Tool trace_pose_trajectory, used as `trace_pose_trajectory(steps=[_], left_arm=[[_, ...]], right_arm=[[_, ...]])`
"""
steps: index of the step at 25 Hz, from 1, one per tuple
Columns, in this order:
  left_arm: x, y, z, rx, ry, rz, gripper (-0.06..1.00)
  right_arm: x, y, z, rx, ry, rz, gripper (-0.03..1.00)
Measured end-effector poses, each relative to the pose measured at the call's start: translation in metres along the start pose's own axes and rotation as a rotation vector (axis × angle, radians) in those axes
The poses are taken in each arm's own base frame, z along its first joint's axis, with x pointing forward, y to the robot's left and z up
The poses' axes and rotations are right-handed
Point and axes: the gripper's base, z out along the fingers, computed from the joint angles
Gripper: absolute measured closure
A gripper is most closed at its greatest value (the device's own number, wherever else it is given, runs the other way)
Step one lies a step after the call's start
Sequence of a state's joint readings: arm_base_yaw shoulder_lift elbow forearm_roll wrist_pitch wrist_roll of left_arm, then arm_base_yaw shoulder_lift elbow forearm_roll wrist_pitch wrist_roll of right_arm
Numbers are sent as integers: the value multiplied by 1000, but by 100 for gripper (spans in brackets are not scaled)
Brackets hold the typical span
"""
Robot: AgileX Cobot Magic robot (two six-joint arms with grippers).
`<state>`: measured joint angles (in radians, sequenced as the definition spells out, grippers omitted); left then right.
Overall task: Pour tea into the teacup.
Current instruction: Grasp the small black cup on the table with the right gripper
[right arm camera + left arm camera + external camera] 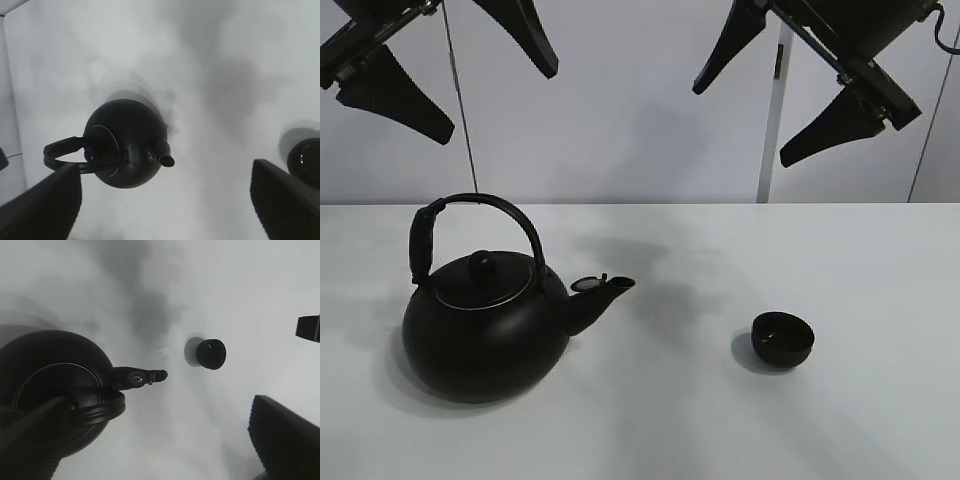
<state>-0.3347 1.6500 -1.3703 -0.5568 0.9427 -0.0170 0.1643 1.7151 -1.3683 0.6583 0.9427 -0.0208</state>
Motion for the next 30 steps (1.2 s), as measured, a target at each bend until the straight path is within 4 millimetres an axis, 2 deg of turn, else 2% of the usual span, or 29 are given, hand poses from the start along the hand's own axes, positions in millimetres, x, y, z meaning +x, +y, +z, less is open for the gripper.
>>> trace_pose_trajectory(steps=[8, 14, 17, 20, 23, 27, 30], left_arm=[[0, 0, 0, 0, 0, 0, 25], [0, 0, 0, 0, 0, 1, 25], [0, 0, 0, 0, 0, 1, 25], [0, 0, 0, 0, 0, 1, 25], [0, 0, 0, 0, 0, 1, 25], [0, 0, 0, 0, 0, 1, 25], [0, 0, 0, 0, 0, 1, 25]], right_arm=[[3, -7, 0, 74, 40, -68, 34], [4, -20, 3, 218, 70, -264, 34], [14, -22, 23, 304, 129, -378, 35], [34, -19, 55, 408, 185, -520, 35], [48, -20, 82, 517, 207, -566, 35], [46, -32, 95, 596, 213, -558, 35], [47, -35, 105, 571, 222, -537, 35]])
